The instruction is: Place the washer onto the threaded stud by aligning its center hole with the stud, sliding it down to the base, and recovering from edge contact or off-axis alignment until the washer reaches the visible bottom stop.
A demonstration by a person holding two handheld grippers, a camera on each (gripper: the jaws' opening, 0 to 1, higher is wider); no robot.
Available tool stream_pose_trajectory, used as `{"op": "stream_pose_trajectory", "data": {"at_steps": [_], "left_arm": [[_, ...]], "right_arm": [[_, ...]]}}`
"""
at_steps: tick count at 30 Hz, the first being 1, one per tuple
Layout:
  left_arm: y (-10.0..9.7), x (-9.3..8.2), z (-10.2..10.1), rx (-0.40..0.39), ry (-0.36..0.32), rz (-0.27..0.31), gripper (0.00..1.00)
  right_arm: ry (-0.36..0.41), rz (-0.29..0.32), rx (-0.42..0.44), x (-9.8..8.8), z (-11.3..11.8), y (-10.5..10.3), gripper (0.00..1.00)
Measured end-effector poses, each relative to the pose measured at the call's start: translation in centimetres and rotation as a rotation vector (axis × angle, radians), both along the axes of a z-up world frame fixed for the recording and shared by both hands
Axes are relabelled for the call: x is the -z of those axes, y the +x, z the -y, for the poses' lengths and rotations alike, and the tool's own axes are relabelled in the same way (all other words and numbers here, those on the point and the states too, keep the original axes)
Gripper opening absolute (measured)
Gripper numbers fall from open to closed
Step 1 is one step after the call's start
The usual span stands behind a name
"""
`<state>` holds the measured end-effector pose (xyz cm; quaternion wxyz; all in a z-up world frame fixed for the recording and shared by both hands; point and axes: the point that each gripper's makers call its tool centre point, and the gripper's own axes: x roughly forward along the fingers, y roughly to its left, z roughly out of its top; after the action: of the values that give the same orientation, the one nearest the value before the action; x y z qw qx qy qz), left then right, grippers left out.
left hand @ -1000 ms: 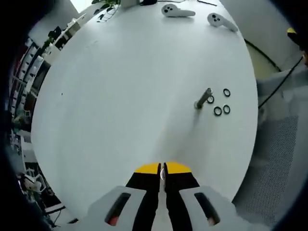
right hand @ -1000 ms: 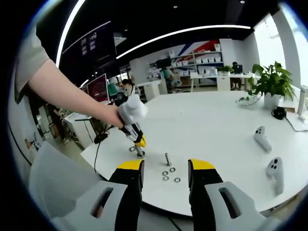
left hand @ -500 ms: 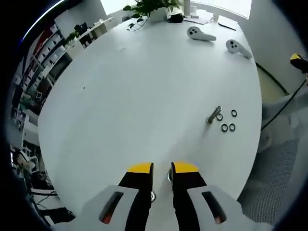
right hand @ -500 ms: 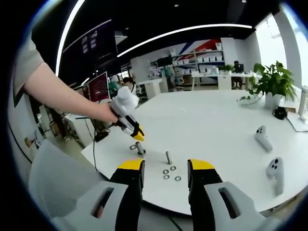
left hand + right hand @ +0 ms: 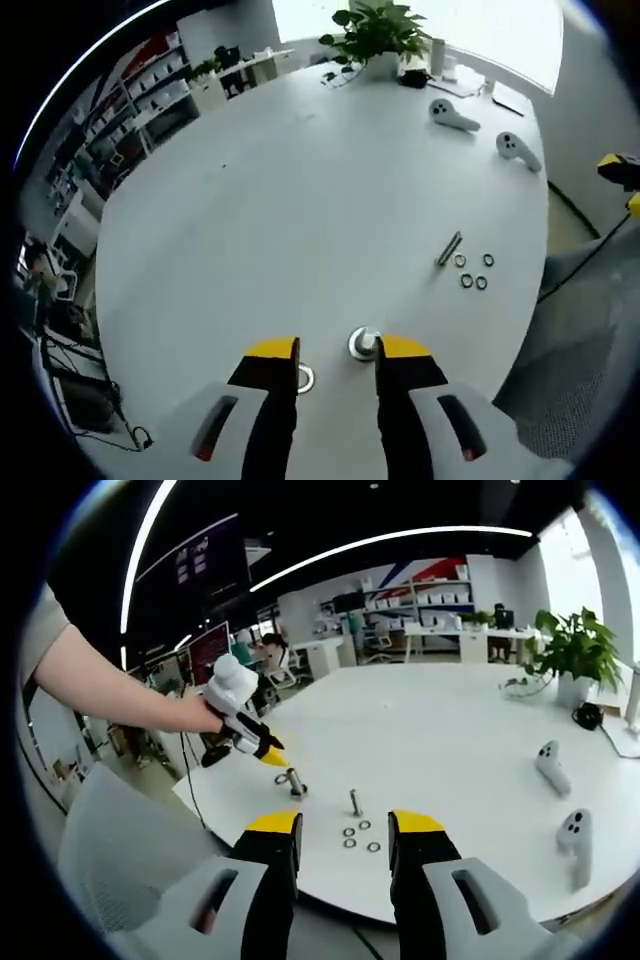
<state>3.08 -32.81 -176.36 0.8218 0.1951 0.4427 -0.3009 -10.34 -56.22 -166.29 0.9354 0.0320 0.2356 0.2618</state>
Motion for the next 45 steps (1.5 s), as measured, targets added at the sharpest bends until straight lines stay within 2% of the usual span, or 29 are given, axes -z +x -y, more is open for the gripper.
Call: {"op": "stream_pose_trajectory", "data": {"at_steps": [7,10,15,20,29,41,45], "left_arm": [[-1.2,0.3,-3.8,-0.11,-0.025,-0.003,0.31],[-1.7,0.0,-4.6,-0.161,-0.063,0.0,0.32],[-3.0,0.0,-5.9,-0.191,-0.072,0.023,0.33],[-3.4,0.1,-6.6,-0.214,-0.076,0.044,0.31],[-3.1,1.2,-6.2,-0.202,-0.066,0.007,0.32],[-2.3,3.4,-5.8,-0.152,-0.012,-0.062,0.34],[-1.9,3.6,-5.6,-0.144,0.0,-0.075,0.34]], "right_arm": [[-0.004,0.003,0.002,0.0,0.1,0.0,0.37],[-0.006,0.004,-0.002,0.0,0.0,0.0,0.37],[-0.008,-0.002,-0.01,0.1,-0.1,-0.1,0.36],[-0.005,0.004,-0.01,0.0,-0.1,-0.1,0.37],[-0.007,-0.004,-0.009,0.2,-0.1,-0.2,0.36],[-0.006,-0.01,0.0,0.3,0.1,-0.2,0.36],[-0.011,-0.015,-0.002,0.4,0.1,-0.1,0.36]]}}
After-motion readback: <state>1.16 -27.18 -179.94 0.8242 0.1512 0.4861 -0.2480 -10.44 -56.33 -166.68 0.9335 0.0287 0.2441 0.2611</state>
